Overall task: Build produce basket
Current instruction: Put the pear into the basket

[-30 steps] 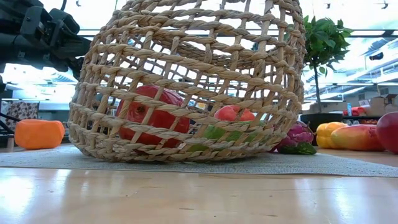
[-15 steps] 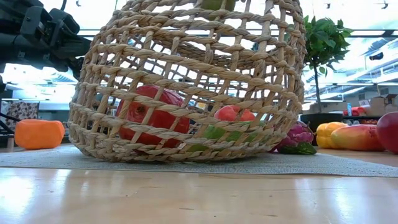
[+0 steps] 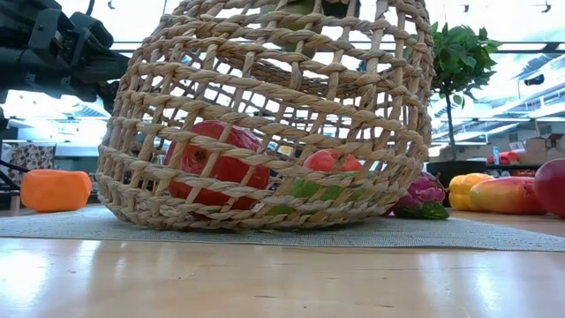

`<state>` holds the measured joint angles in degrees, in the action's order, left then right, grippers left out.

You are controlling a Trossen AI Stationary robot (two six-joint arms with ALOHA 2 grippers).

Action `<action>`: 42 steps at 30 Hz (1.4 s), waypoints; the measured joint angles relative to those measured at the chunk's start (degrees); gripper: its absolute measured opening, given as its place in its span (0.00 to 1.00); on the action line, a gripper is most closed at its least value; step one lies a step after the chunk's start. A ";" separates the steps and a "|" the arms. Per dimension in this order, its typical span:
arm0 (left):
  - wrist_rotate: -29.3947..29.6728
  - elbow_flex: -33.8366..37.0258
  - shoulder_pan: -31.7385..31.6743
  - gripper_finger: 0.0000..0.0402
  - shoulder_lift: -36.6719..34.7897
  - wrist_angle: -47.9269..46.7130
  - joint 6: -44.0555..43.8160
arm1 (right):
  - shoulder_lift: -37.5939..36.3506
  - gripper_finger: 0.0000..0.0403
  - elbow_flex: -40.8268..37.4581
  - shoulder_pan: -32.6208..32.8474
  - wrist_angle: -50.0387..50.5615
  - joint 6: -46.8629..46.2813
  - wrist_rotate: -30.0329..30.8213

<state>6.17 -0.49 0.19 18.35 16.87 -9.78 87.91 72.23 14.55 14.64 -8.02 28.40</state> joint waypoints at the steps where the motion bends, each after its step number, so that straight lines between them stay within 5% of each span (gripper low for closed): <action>1: 0.00 0.02 0.02 0.71 0.00 -0.01 0.00 | -0.14 0.81 0.00 0.00 0.01 -2.83 0.00; 9: 0.00 0.01 0.00 0.71 0.00 -0.01 -0.01 | -0.32 0.81 0.00 -0.87 -1.40 -19.48 -3.02; 17: 0.00 0.00 0.00 0.71 0.00 0.00 -0.01 | -0.12 0.81 0.00 -2.02 -2.05 -25.16 -7.72; 42: 0.00 0.01 0.02 0.71 0.01 -0.12 -0.02 | 7.55 0.81 0.00 -2.16 5.97 -14.37 -23.59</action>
<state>6.17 -0.49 0.20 18.36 16.75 -9.80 95.46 72.23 12.38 20.62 -22.40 4.82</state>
